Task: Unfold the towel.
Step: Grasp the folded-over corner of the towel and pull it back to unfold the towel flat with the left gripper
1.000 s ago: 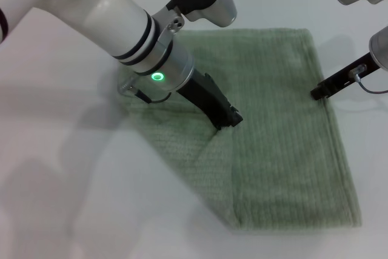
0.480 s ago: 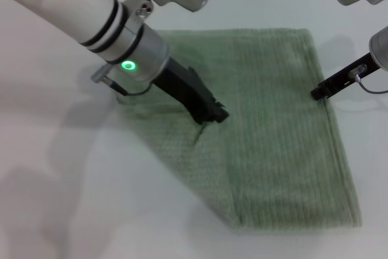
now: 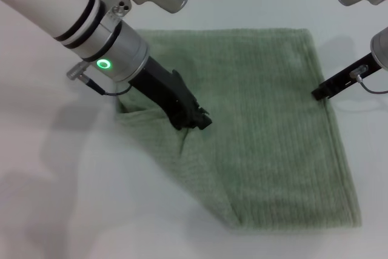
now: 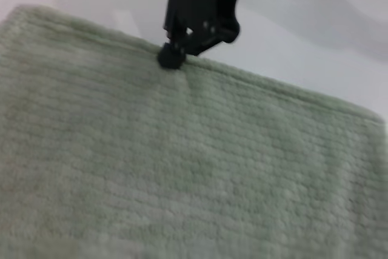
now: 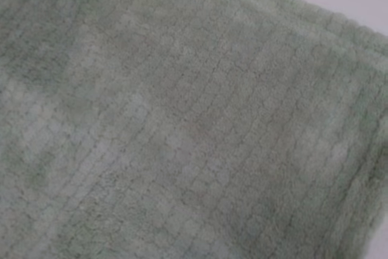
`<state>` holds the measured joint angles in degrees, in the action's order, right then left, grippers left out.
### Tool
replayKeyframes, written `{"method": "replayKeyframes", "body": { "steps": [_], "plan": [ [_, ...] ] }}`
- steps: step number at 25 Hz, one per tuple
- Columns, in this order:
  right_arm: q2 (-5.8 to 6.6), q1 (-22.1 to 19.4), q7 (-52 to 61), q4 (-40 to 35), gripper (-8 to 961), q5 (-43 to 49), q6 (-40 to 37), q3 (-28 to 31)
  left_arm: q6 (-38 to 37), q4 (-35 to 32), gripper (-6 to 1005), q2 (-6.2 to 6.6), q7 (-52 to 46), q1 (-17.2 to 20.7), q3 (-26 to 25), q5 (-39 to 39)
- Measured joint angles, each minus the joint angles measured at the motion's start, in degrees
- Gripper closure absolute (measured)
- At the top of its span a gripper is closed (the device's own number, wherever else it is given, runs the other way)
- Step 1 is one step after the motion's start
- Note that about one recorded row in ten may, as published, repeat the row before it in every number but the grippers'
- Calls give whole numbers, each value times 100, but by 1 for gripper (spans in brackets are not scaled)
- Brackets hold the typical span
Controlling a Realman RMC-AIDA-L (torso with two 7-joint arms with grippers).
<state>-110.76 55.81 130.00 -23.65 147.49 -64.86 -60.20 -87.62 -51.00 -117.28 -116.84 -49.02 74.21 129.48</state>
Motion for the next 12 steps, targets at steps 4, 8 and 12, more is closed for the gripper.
{"method": "replayKeyframes", "body": {
  "steps": [4, 8, 12],
  "plan": [
    [16, 0, -2, 1, 954, 0, 0, 0, -151, -84, 941, 25, 5, 37, -34, 4],
    [19, 0, -8, 1, 954, 0, 0, 0, -313, -333, 941, 51, 7, 160, -76, 6],
    [19, 0, -10, 1, 954, 0, 0, 0, -570, -431, 942, 114, 79, 236, -123, 7]
  ]
}}
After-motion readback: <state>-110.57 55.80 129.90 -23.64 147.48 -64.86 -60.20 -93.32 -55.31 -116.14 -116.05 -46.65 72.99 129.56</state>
